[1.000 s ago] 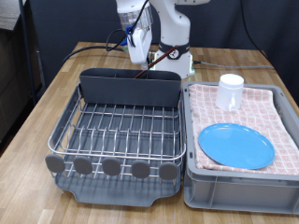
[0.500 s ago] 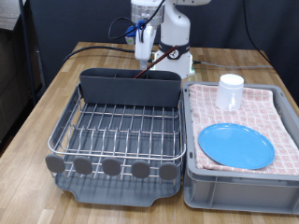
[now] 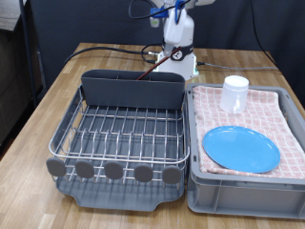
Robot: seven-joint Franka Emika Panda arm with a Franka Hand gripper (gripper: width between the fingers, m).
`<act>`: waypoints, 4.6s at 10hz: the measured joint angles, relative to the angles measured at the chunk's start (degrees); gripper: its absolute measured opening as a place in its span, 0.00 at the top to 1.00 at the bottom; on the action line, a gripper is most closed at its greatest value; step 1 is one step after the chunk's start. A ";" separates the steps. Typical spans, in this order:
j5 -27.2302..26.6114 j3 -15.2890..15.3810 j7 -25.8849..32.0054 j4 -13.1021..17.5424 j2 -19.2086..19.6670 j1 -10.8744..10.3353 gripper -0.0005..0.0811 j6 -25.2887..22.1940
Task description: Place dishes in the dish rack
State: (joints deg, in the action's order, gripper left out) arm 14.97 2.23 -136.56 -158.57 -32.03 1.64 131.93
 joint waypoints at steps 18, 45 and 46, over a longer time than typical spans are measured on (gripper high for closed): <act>-2.84 2.78 19.20 24.39 23.85 -11.02 0.01 -1.42; -61.81 7.03 77.07 13.99 41.25 -10.27 0.01 43.75; -62.44 7.45 77.90 14.36 41.77 -9.86 0.01 43.75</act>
State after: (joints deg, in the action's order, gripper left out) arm -47.47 9.68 -58.66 -144.21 9.74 -8.23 175.67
